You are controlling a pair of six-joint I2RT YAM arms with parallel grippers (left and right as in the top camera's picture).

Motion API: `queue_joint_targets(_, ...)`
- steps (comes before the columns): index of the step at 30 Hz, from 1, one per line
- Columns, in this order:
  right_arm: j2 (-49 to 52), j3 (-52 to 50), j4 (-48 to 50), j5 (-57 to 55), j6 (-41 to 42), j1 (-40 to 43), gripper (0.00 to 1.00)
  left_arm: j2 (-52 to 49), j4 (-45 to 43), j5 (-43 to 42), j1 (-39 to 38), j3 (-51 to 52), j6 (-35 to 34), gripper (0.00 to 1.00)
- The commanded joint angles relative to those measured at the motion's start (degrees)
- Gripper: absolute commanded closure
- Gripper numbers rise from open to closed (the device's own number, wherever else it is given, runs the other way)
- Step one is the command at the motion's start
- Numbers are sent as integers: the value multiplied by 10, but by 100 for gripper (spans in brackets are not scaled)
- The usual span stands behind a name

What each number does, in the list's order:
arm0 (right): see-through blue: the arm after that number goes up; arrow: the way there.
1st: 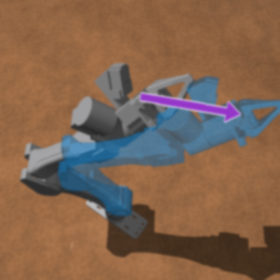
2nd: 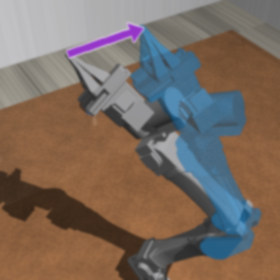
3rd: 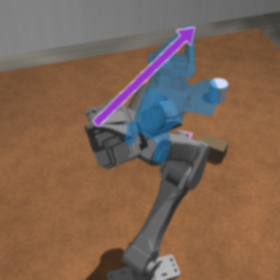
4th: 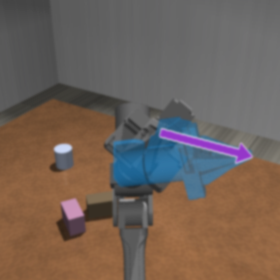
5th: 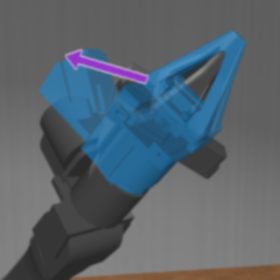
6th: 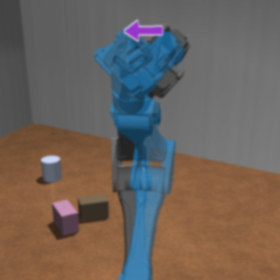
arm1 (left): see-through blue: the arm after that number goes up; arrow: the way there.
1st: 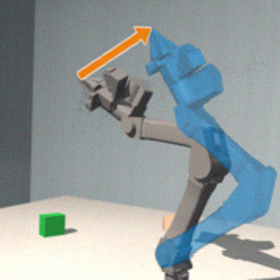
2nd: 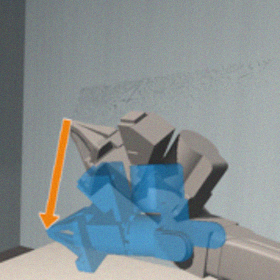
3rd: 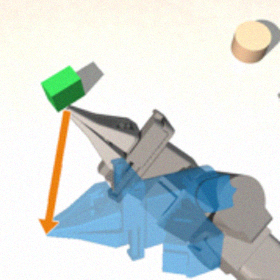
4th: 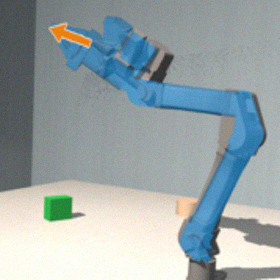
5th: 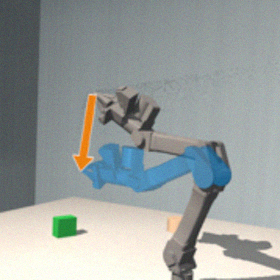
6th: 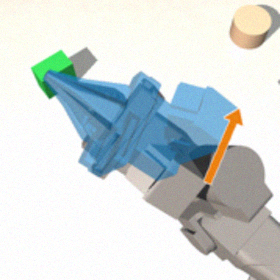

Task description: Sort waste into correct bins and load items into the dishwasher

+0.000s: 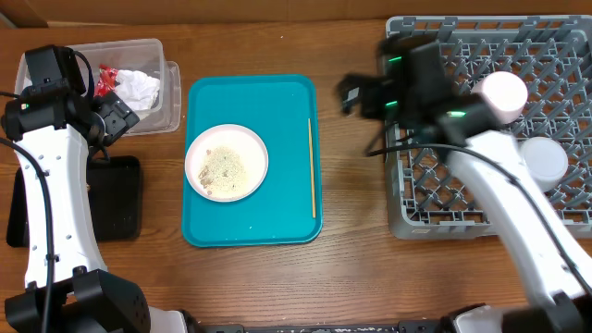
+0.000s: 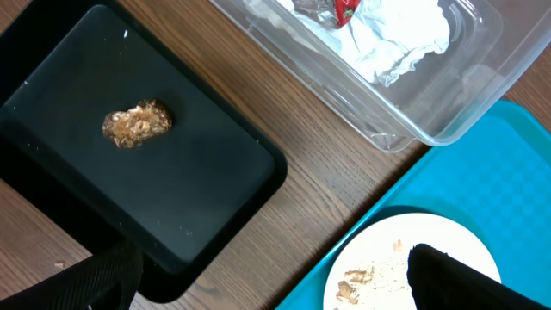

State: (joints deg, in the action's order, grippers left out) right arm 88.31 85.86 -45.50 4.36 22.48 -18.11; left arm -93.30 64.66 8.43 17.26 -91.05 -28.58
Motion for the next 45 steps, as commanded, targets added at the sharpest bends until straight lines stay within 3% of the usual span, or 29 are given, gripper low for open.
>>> queue_joint_targets(1,-43,12,-21,-121,3,76,0,-4,-2,5,-1,3,-6,0)
queue_joint_targets(7,-42,12,-96,-155,3,222,0,-4,-2,5,-1,3,-6,0)
queue_joint_targets(12,-33,11,-133,-155,1,279,0,-4,-2,5,-1,3,-6,0)
queue_joint_targets(29,-33,11,-144,-155,1,305,0,-4,-2,32,-1,3,-2,0)
queue_joint_targets(32,-33,11,-144,-155,1,305,0,-4,-2,-62,-1,3,-34,0)
queue_joint_targets(40,-33,11,-144,-155,1,305,0,-4,29,-239,-2,3,-33,0)
queue_joint_targets(43,-33,11,-144,-155,1,305,0,-5,44,-363,-19,3,34,0)
queue_joint_targets(45,-33,11,-144,-155,1,305,0,-5,62,-388,-60,3,96,0)
